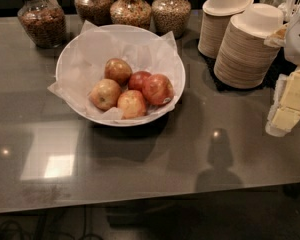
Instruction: Pick apple from white bowl
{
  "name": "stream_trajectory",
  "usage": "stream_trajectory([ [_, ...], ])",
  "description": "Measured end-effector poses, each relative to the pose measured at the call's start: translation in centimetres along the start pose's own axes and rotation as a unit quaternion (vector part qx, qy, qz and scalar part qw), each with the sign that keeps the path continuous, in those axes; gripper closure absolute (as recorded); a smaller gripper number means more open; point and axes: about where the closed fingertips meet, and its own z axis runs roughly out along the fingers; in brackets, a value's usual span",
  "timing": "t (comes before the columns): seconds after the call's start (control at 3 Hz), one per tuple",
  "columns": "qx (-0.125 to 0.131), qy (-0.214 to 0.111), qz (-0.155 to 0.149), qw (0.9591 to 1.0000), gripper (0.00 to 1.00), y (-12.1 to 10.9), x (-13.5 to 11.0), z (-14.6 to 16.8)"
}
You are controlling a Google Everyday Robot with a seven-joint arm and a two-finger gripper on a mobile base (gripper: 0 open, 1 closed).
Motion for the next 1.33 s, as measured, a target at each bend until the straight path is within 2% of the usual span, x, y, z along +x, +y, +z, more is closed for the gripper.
stream_trajectory([
  [0.33, 0.000, 0.000, 0.000, 1.0000, 0.00, 0.0, 0.0, 0.0],
  [0.67, 0.005, -0.013, -0.008, 0.9999, 0.00, -0.1, -1.0, 0.1],
  [1.0, 0.017, -0.047, -0.029, 0.9983, 0.00, -0.2, -4.1, 0.3],
  [1.33, 0.023, -0.088, -0.042, 0.9950, 0.00, -0.3, -7.1, 0.3],
])
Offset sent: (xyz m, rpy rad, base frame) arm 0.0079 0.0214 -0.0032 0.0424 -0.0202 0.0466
